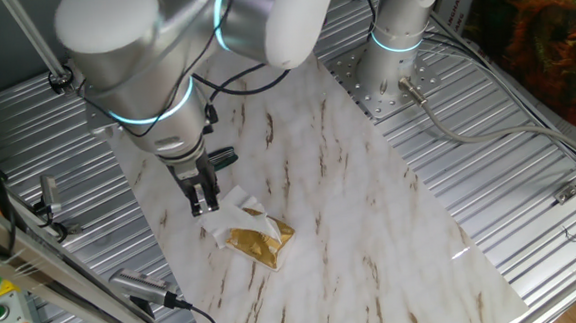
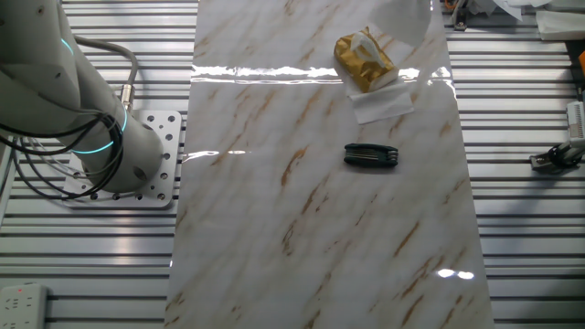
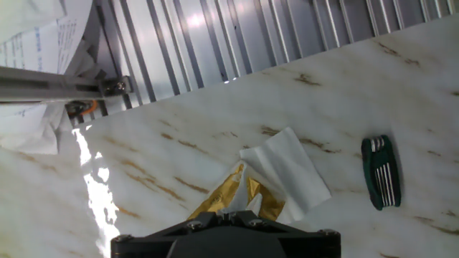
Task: Pull out a napkin
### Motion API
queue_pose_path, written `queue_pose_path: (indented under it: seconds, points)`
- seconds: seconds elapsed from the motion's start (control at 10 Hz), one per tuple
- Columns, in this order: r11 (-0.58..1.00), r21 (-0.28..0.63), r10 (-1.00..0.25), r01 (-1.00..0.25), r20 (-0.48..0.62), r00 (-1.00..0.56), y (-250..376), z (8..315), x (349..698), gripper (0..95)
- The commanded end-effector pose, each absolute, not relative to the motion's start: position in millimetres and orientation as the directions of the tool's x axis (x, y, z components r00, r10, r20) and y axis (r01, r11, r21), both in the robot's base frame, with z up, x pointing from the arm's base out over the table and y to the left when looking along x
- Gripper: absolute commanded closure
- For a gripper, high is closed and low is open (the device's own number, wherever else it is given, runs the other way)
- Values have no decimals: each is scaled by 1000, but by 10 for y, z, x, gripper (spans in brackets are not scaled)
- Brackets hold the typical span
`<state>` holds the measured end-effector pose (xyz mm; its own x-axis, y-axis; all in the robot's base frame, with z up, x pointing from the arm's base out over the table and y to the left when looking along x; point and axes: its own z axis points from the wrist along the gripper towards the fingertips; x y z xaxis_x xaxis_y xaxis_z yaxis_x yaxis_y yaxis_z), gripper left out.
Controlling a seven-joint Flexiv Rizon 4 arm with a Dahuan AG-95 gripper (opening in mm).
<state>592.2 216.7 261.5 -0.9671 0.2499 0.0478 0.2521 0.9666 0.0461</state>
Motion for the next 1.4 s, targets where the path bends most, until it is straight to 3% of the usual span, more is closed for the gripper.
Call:
queue_pose_path:
  seconds: [0.1,0.8,1.4]
  points:
    - [975,47,215,218,60,-975,1990,2533,5873,950]
    - [992,62,105,108,55,-993,1131,2414,5792,950]
    - [994,62,93,94,33,-995,1031,1908,5916,950]
